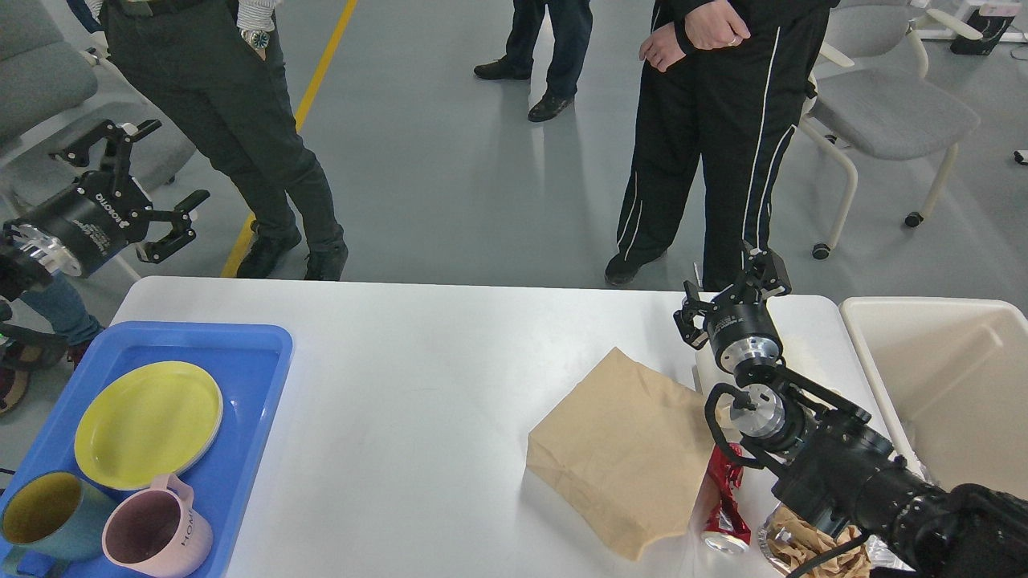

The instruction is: Tidy desktop

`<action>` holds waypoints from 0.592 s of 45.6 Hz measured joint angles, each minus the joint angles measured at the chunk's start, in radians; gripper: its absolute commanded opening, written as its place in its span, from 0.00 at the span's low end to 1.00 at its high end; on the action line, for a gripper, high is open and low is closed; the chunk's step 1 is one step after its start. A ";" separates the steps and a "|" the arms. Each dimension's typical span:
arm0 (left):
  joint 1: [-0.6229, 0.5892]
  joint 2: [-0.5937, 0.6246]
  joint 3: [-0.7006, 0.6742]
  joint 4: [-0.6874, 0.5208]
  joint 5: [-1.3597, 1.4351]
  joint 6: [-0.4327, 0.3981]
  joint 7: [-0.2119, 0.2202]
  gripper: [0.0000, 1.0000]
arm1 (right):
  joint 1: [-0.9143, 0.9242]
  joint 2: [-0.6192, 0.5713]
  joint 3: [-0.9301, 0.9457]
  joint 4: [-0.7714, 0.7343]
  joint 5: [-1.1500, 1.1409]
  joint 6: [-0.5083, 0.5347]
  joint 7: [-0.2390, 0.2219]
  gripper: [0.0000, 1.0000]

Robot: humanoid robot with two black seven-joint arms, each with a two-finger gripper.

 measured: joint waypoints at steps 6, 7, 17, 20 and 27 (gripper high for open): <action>0.000 -0.055 -0.039 0.000 -0.007 0.059 -0.003 0.96 | 0.000 0.000 0.000 0.000 0.000 0.000 0.000 1.00; 0.000 -0.067 -0.053 0.001 -0.008 0.083 -0.003 0.96 | 0.000 0.000 0.000 0.000 0.000 0.000 0.000 1.00; -0.008 -0.161 -0.161 0.001 -0.011 0.292 -0.003 0.96 | 0.000 0.000 0.000 0.000 0.000 0.000 0.000 1.00; -0.018 -0.187 -0.169 0.000 -0.011 0.314 -0.004 0.96 | 0.000 0.000 0.000 0.000 0.000 0.000 0.000 1.00; -0.030 -0.227 -0.173 -0.001 -0.011 0.325 -0.005 0.96 | 0.000 0.000 0.000 0.000 0.000 0.000 0.000 1.00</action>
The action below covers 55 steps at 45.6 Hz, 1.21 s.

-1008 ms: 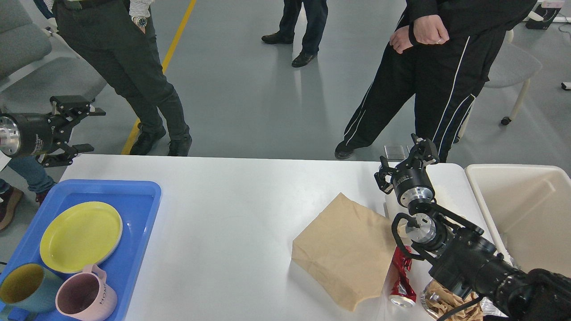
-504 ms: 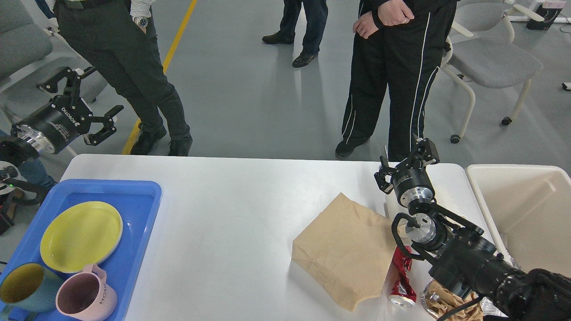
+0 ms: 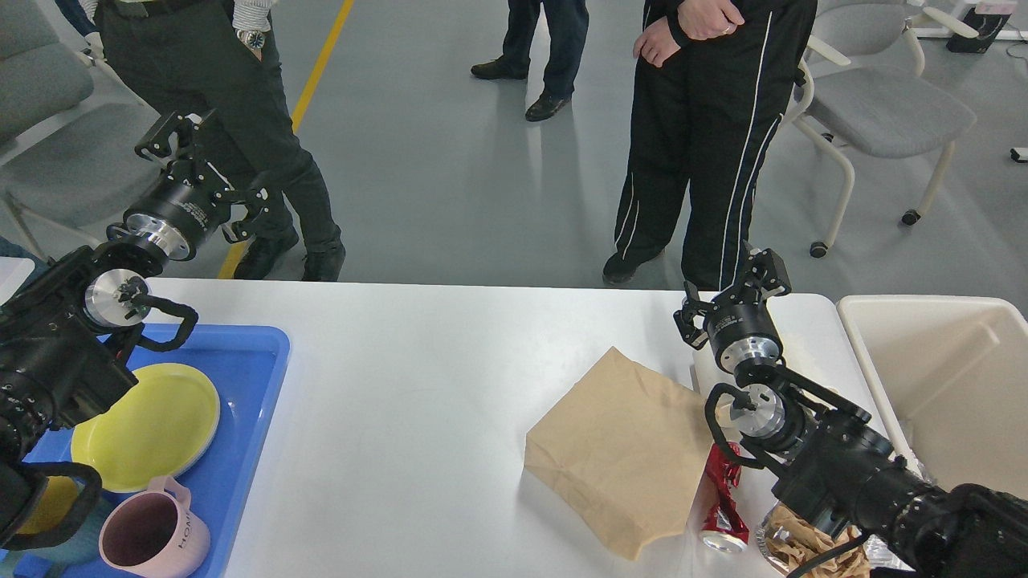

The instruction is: Tidy desktop

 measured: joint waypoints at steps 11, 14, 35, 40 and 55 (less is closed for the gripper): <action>-0.009 -0.031 -0.002 -0.004 0.001 0.001 -0.001 0.96 | 0.000 0.000 0.000 0.000 0.000 0.000 0.000 1.00; -0.009 -0.039 -0.002 -0.004 0.001 0.001 -0.003 0.96 | 0.000 0.000 0.000 0.000 0.000 0.000 0.000 1.00; -0.005 -0.065 0.002 -0.005 0.002 -0.009 -0.014 0.96 | 0.000 0.000 0.000 0.000 0.000 0.000 0.000 1.00; 0.000 -0.067 0.000 -0.005 0.002 -0.009 -0.016 0.96 | 0.000 0.000 0.000 0.000 0.000 0.000 0.000 1.00; 0.008 -0.100 0.012 -0.005 0.002 -0.009 -0.169 0.96 | 0.000 0.000 0.000 0.000 0.000 0.000 0.000 1.00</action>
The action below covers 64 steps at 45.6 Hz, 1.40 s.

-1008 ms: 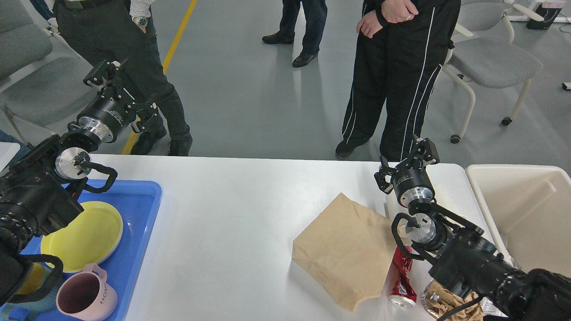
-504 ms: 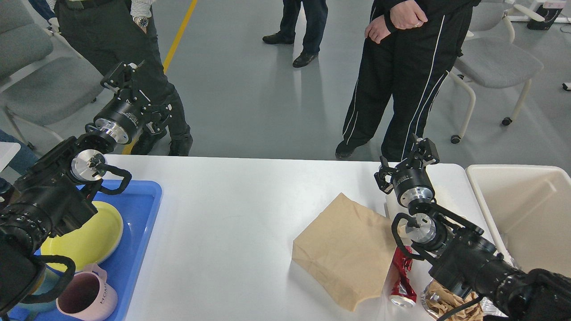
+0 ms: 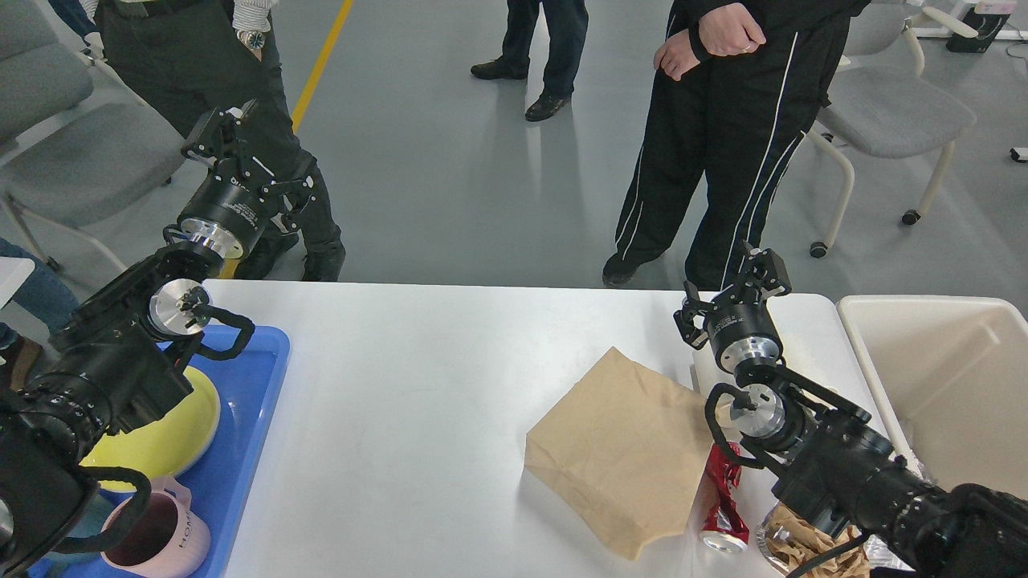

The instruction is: Tidy desktop

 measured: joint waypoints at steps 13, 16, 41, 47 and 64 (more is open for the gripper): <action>0.022 -0.034 -0.010 0.001 -0.001 0.001 -0.012 0.96 | 0.000 0.000 0.000 0.000 0.000 0.000 0.000 1.00; 0.035 -0.047 -0.011 0.001 -0.001 0.003 -0.013 0.96 | 0.000 0.000 0.000 0.000 0.000 0.000 0.000 1.00; 0.087 -0.128 -0.004 0.002 0.000 0.003 -0.015 0.96 | 0.000 0.000 0.000 0.000 0.000 0.000 0.000 1.00; 0.099 -0.131 -0.004 0.002 0.000 0.004 -0.015 0.96 | 0.000 0.000 0.000 0.000 0.000 0.000 0.000 1.00; 0.134 -0.167 -0.004 0.002 -0.001 0.008 -0.007 0.96 | 0.000 0.000 0.000 0.000 0.000 0.000 0.000 1.00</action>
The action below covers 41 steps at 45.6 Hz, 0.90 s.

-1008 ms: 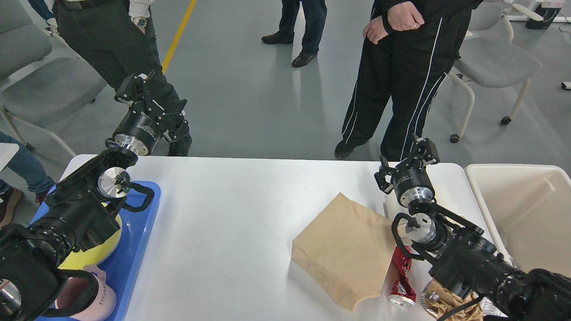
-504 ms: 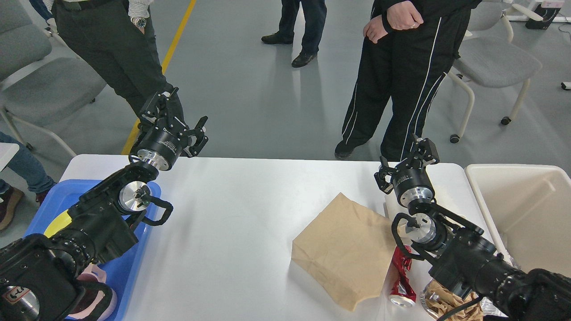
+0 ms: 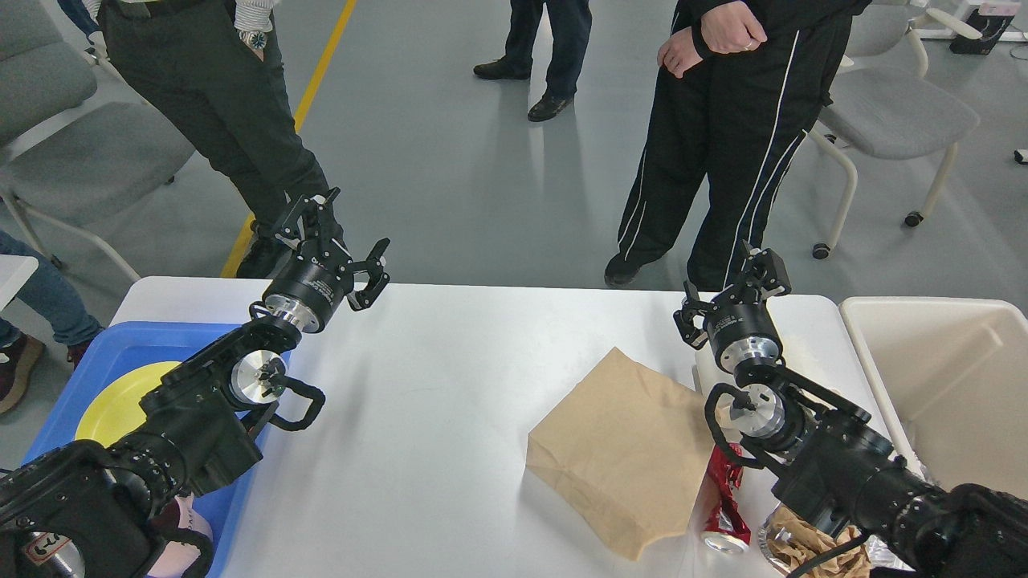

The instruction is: Tidy desktop

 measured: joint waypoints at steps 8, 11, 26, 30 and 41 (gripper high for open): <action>0.003 -0.002 -0.008 0.001 0.000 0.000 -0.007 0.96 | 0.000 0.000 0.000 0.000 0.000 0.000 0.000 1.00; 0.003 -0.002 -0.008 0.001 -0.001 0.000 -0.009 0.96 | 0.000 0.000 0.000 0.000 0.000 0.000 0.000 1.00; 0.004 -0.002 -0.007 0.001 -0.001 -0.001 -0.010 0.96 | 0.000 0.000 0.000 0.000 0.000 0.000 0.000 1.00; 0.004 -0.002 -0.007 0.001 0.000 -0.001 -0.010 0.96 | 0.000 0.000 0.000 0.000 0.000 0.000 0.000 1.00; 0.004 -0.002 -0.006 0.001 0.000 -0.001 -0.010 0.96 | 0.000 0.000 0.000 0.000 0.000 0.000 0.000 1.00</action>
